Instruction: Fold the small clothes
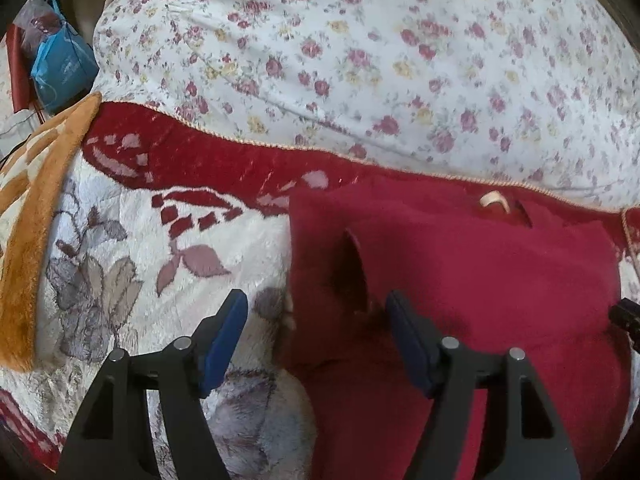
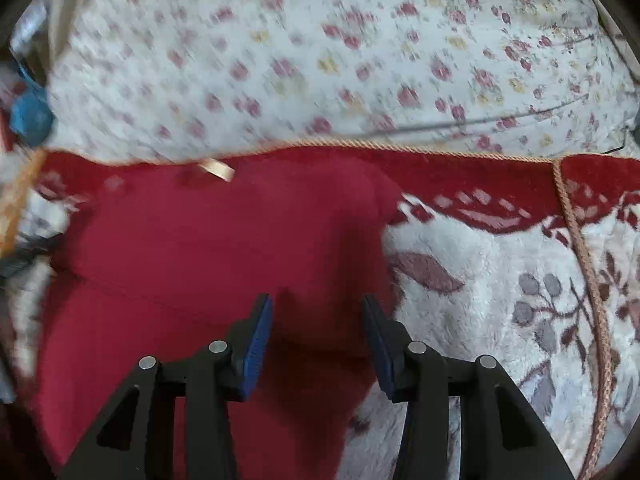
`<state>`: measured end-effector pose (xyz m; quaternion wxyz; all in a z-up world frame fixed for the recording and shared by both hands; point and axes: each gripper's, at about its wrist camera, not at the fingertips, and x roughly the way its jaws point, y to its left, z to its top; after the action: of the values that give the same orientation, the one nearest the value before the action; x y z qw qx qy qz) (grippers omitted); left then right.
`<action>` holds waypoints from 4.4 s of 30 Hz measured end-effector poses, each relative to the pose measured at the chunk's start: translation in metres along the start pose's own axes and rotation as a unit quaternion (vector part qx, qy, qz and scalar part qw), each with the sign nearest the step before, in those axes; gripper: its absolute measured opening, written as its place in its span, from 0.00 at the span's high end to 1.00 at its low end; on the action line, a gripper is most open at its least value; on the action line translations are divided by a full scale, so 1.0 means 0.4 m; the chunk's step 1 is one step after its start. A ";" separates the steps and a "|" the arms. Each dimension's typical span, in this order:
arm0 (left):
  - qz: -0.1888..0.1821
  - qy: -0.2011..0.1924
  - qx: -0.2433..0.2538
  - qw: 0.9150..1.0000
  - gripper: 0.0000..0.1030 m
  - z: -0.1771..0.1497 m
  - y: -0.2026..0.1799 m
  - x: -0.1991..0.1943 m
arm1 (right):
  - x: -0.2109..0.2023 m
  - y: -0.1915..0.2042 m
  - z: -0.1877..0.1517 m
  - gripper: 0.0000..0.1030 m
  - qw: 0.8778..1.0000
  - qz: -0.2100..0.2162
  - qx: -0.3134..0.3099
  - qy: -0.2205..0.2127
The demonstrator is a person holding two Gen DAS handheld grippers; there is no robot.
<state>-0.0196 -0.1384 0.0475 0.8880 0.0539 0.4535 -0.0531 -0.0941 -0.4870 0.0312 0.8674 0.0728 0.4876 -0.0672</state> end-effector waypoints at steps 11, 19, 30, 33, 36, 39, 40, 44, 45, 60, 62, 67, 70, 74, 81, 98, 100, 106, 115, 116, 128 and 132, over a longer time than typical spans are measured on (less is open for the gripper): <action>0.006 -0.036 0.026 0.999 0.27 -0.030 -0.003 -0.086 | -0.183 -0.037 -0.080 0.23 0.999 0.040 0.015 -0.022; -0.024 -0.043 0.025 0.998 0.21 -0.111 0.039 -0.188 | -0.201 -0.051 -0.193 0.22 0.998 0.049 0.025 -0.002; -0.043 -0.001 -0.024 0.999 0.20 -0.285 0.106 -0.241 | -0.173 -0.065 -0.228 0.22 0.994 0.086 0.069 -0.013; -0.057 0.010 -0.049 0.997 0.20 -0.326 0.117 -0.246 | -0.156 -0.060 -0.218 0.22 0.995 0.070 0.072 -0.012; -0.053 0.021 -0.057 0.997 0.20 -0.364 0.118 -0.248 | -0.159 -0.047 -0.220 0.22 0.993 0.091 0.070 -0.002; -0.048 0.029 -0.057 0.997 0.20 -0.379 0.112 -0.241 | -0.174 -0.029 -0.228 0.22 0.994 0.097 0.048 0.001; -0.050 0.031 -0.057 0.997 0.20 -0.380 0.110 -0.237 | -0.177 -0.023 -0.234 0.22 0.994 0.097 0.042 0.003; -0.049 0.029 -0.055 0.997 0.20 -0.377 0.105 -0.235 | -0.189 -0.006 -0.264 0.22 0.995 0.100 0.027 0.013; -0.051 0.028 -0.056 0.997 0.20 -0.376 0.104 -0.235 | -0.193 -0.002 -0.273 0.22 0.995 0.093 0.021 0.012; -0.045 0.032 -0.041 0.998 0.20 -0.383 0.091 -0.231 | -0.212 0.018 -0.350 0.18 0.996 0.081 -0.021 0.019; -0.044 0.036 -0.035 0.998 0.20 -0.387 0.086 -0.233 | -0.215 0.022 -0.357 0.18 0.996 0.078 -0.031 0.020; -0.066 0.045 -0.042 0.996 0.20 -0.419 0.097 -0.263 | -0.241 0.003 -0.384 0.19 0.992 0.121 -0.019 0.035; -0.098 0.059 -0.058 0.992 0.20 -0.454 0.109 -0.280 | -0.252 -0.017 -0.413 0.18 0.980 0.183 -0.011 0.075; -0.097 0.071 -0.039 0.992 0.20 -0.500 0.094 -0.293 | -0.260 -0.026 -0.455 0.18 0.974 0.188 -0.041 0.116; -0.096 0.097 0.005 0.991 0.20 -0.538 0.066 -0.277 | -0.249 -0.014 -0.520 0.14 0.967 0.193 -0.071 0.153; -0.108 0.127 0.003 0.986 0.20 -0.578 0.080 -0.275 | -0.215 0.059 -0.555 0.21 0.949 0.242 -0.083 0.184; -0.107 0.130 0.009 0.986 0.20 -0.583 0.075 -0.275 | -0.214 0.053 -0.552 0.21 0.947 0.253 -0.078 0.184; -0.109 0.139 0.019 0.984 0.23 -0.584 0.056 -0.268 | -0.192 0.054 -0.581 0.46 0.932 0.293 -0.056 0.207; -0.182 0.153 -0.018 0.971 0.91 -0.565 0.068 -0.286 | -0.220 0.067 -0.551 0.91 0.930 0.324 -0.045 0.170; -0.181 0.151 -0.013 0.972 0.91 -0.558 0.066 -0.291 | -0.233 0.066 -0.539 0.91 0.929 0.331 -0.043 0.161; -0.263 0.052 -0.054 0.962 0.91 -0.250 0.113 -0.398 | -0.369 -0.050 -0.233 0.91 0.934 0.355 0.031 -0.027; -0.262 0.027 -0.068 0.962 0.91 -0.101 0.076 -0.344 | -0.336 -0.044 -0.113 0.91 0.940 0.334 0.046 -0.057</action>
<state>-0.1278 -0.0962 0.1369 0.8320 -0.1254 0.4784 -0.2514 -0.2043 -0.4895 0.1220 0.8621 0.2677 0.3809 0.1999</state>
